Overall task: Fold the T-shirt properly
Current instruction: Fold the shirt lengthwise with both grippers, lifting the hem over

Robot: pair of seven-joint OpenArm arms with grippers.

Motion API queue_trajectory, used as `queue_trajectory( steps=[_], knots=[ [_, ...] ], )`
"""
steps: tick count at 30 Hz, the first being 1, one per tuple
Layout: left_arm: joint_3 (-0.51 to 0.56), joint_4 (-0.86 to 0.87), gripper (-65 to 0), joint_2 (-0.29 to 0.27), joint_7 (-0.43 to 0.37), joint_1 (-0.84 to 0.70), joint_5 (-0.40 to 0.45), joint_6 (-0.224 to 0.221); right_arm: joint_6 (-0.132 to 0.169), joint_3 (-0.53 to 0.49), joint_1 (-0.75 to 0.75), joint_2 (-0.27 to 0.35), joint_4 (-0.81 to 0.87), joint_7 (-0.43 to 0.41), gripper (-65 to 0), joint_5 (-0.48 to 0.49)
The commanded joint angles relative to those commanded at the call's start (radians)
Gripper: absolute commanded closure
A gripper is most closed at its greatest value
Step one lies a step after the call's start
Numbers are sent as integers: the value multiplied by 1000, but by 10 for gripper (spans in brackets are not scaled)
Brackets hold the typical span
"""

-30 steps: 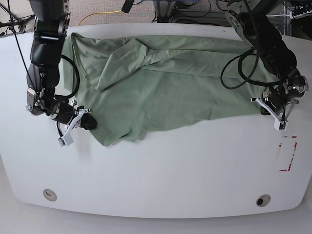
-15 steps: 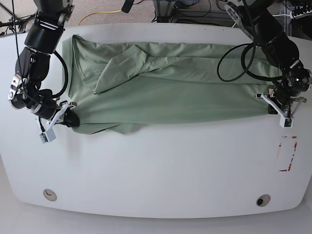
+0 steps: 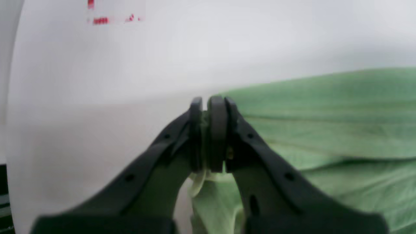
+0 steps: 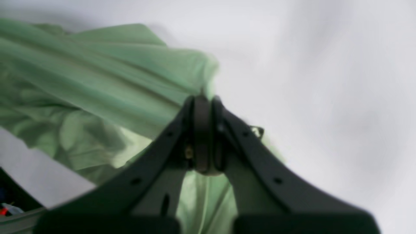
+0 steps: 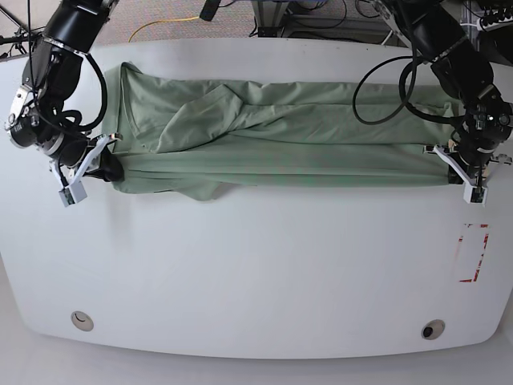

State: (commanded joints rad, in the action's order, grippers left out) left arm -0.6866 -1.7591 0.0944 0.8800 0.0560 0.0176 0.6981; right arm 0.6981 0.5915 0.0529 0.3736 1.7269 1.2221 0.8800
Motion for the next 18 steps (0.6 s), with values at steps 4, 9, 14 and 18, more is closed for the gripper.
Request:
queue_trajectory(
  steps=[4,9,14,18],
  knots=[
    [2,-63,-1,0,0,-63,0,0,0,49,69,0,-2,2,0,48],
    [3,-121,-1,0,0,-120,0,0,0,92,129,-2,-2,31,0,92],
    [3,-152,-4,3,0,-193,0,0,0,112,206,-2,-2,31,0,123],
    [3,-152,-6,5,0,-241,2,0,0,107,236,-3,-2,35,0,124]
  ],
)
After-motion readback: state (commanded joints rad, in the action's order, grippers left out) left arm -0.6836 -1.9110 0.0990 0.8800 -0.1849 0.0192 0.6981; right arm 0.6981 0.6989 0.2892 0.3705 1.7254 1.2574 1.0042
